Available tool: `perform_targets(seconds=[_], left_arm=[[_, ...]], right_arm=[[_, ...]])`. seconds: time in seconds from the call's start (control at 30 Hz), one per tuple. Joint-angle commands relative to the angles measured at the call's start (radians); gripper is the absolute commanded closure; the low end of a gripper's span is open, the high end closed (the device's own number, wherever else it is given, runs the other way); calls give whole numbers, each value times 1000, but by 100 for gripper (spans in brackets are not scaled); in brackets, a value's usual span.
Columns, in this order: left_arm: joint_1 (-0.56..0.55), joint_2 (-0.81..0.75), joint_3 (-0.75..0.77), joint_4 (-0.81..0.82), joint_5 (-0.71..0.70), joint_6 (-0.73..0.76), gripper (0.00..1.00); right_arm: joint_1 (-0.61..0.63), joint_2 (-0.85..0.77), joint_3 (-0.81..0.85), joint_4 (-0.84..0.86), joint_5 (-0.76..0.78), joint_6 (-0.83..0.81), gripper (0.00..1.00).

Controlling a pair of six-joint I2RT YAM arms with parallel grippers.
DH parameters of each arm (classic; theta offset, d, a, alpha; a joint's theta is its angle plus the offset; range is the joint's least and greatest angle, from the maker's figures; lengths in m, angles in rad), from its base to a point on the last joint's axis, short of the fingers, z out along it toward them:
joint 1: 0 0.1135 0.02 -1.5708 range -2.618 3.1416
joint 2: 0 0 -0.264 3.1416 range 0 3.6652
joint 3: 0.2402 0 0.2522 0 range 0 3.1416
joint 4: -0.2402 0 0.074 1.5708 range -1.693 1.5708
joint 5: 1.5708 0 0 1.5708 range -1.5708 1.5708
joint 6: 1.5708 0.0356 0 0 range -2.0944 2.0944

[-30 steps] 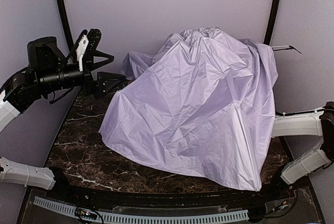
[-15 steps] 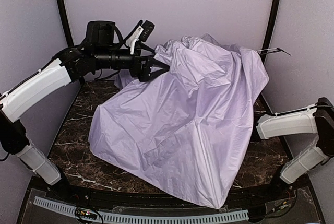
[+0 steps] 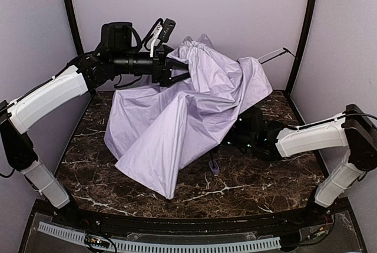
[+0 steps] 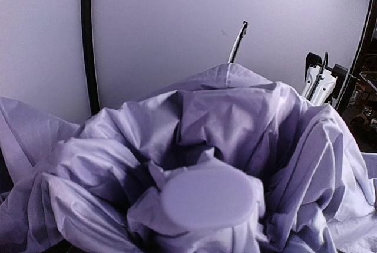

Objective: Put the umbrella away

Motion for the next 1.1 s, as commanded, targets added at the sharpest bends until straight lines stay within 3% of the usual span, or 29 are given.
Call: perform_targets(seconds=[0.0, 0.17, 0.27, 0.33, 0.5, 0.67, 0.73, 0.9, 1.07], left_arm=[[-18, 18, -23, 97, 108, -57, 20], [-18, -26, -136, 132, 128, -63, 47], [-18, -60, -186, 149, 116, -49, 55], [-17, -84, -214, 161, 104, -41, 63], [-17, -118, -239, 125, 48, 3, 70], [-17, -137, -235, 55, -5, 46, 75], [-17, -150, -234, 31, -22, 73, 75], [-18, -177, -215, -61, -100, 154, 75], [-17, -177, -161, -172, -104, 216, 75]], right_arm=[[80, 25, 50, 12, -39, -156, 100], [80, 12, 29, 19, -3, -174, 100], [80, 16, 15, 25, 0, -159, 95], [79, 16, 2, 41, 6, -140, 81], [78, -7, -56, 88, 44, -102, 47], [75, -97, -128, 122, 119, -50, 27], [75, -152, -172, 137, 182, -28, 2], [75, -331, -253, 52, 228, -12, 1], [73, -567, -181, -372, 124, -59, 1]])
